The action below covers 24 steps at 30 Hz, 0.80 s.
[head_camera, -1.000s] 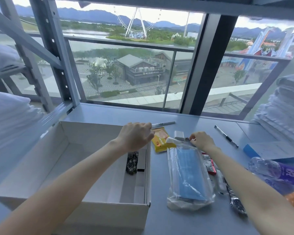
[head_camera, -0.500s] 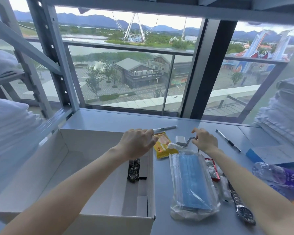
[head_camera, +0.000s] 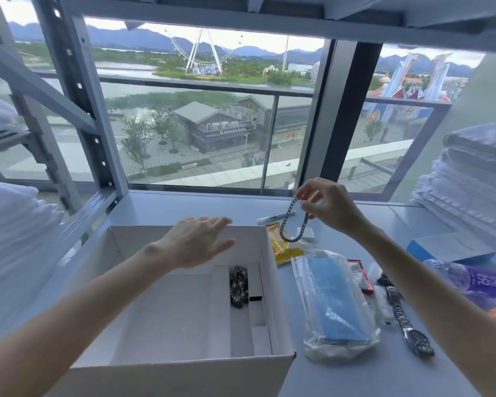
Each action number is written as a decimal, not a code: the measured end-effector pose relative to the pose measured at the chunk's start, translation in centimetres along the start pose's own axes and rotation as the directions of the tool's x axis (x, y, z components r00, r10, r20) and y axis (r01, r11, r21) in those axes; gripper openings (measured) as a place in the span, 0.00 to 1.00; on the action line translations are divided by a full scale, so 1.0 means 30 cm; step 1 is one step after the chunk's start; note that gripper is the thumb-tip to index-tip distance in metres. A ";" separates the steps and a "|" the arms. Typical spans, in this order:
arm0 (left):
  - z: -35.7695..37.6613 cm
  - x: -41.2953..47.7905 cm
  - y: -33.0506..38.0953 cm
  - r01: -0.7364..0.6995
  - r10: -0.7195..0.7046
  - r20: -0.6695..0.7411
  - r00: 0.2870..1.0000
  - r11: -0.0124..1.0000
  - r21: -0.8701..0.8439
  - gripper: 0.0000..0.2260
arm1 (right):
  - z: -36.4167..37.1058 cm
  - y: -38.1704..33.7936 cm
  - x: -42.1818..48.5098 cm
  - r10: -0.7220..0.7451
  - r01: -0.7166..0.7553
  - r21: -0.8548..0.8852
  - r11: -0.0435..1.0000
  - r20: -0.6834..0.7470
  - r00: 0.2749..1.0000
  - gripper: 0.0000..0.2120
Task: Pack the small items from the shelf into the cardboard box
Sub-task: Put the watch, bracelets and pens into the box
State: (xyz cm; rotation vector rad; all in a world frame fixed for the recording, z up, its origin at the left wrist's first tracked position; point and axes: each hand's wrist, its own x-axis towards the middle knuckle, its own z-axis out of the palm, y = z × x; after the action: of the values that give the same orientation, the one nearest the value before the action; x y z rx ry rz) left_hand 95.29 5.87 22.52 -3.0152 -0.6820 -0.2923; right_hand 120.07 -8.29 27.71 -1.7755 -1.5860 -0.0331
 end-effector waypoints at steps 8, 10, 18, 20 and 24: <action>0.009 -0.089 -0.131 0.100 -0.099 -0.033 0.995 0.994 0.047 0.21 | 0.134 -0.255 -0.015 -0.133 0.124 0.069 0.990 0.146 0.980 0.08; 0.009 -0.078 -0.123 0.102 -0.100 -0.032 0.994 0.994 0.045 0.20 | 0.167 -0.275 -0.021 -0.155 0.156 0.012 0.988 0.199 0.968 0.08; 0.011 -0.073 -0.134 0.082 -0.082 0.000 0.997 0.996 0.044 0.20 | 0.337 -0.283 -0.067 0.068 0.195 -0.482 0.854 0.477 0.876 0.10; 0.014 -0.070 -0.137 0.072 -0.072 0.007 0.997 0.996 0.053 0.20 | 0.348 -0.284 -0.062 0.115 0.199 -0.546 0.814 0.487 0.866 0.11; 0.014 -0.059 -0.146 0.074 -0.075 0.019 0.997 0.996 0.045 0.20 | 0.357 -0.292 -0.056 0.149 0.234 -0.601 0.765 0.518 0.842 0.10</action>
State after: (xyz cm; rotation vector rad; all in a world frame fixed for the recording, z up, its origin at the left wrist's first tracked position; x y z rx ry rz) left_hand 91.91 9.11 21.75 -2.9598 -0.7936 -0.2449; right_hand 107.37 -4.39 23.51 -2.4372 -2.2166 -0.1264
